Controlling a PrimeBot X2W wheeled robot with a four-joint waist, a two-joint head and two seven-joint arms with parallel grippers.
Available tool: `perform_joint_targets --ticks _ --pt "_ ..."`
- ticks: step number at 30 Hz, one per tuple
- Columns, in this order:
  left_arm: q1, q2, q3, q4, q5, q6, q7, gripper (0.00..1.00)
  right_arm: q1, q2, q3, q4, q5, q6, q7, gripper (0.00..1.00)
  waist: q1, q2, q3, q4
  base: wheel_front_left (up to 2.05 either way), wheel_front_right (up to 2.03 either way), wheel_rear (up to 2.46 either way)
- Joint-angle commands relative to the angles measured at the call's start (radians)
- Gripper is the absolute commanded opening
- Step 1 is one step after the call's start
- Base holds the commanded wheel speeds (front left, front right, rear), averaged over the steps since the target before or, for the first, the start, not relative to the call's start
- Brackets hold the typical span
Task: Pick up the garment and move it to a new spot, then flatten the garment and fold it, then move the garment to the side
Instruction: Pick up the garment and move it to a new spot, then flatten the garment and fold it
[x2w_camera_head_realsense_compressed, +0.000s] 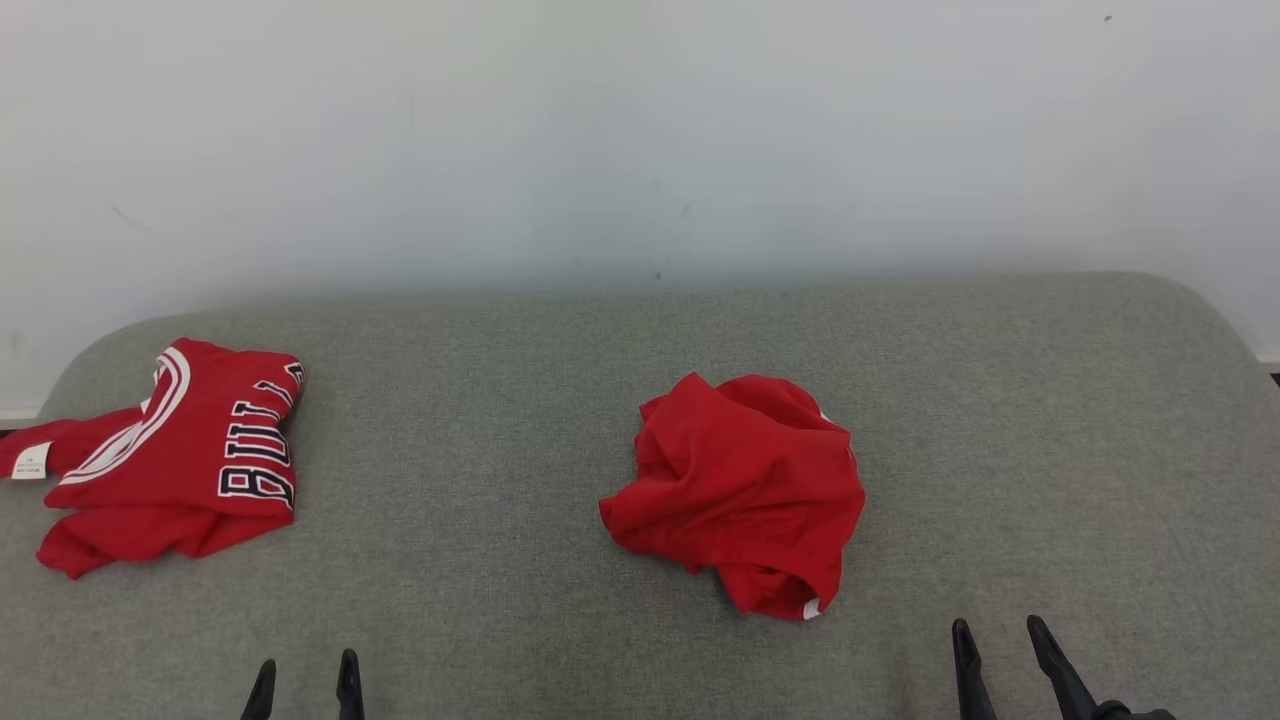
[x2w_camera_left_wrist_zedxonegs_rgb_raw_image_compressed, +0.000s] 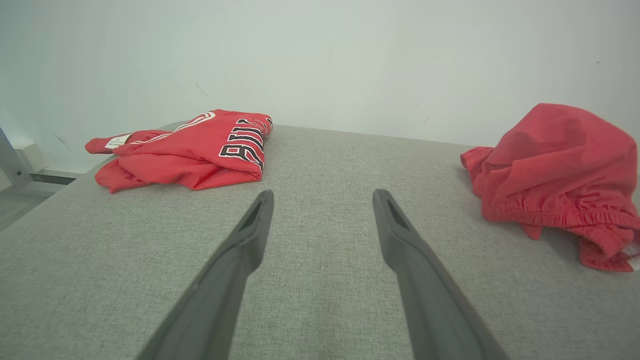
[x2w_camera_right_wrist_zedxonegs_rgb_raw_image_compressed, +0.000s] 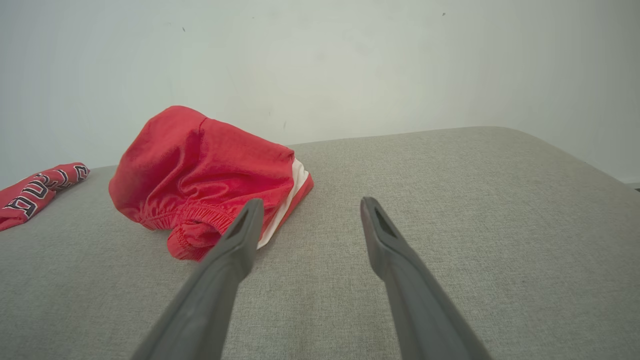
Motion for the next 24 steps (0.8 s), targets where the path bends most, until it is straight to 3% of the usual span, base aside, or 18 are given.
perform_joint_targets --ticks 1,24 --pt "0.010 -0.003 0.004 0.003 -0.003 -0.004 -0.003 1.00 0.008 -0.002 -0.001 -0.003 -0.008 -0.002 -0.004 1.00 0.0001 0.0000 0.000 -0.002 0.00 0.00 0.00" --pt "-0.003 -0.004 -0.024 0.016 -0.015 -0.013 -0.003 1.00 -0.009 -0.002 0.007 0.002 0.005 -0.002 -0.003 1.00 0.0001 0.0000 0.007 -0.015 0.00 0.00 0.00"
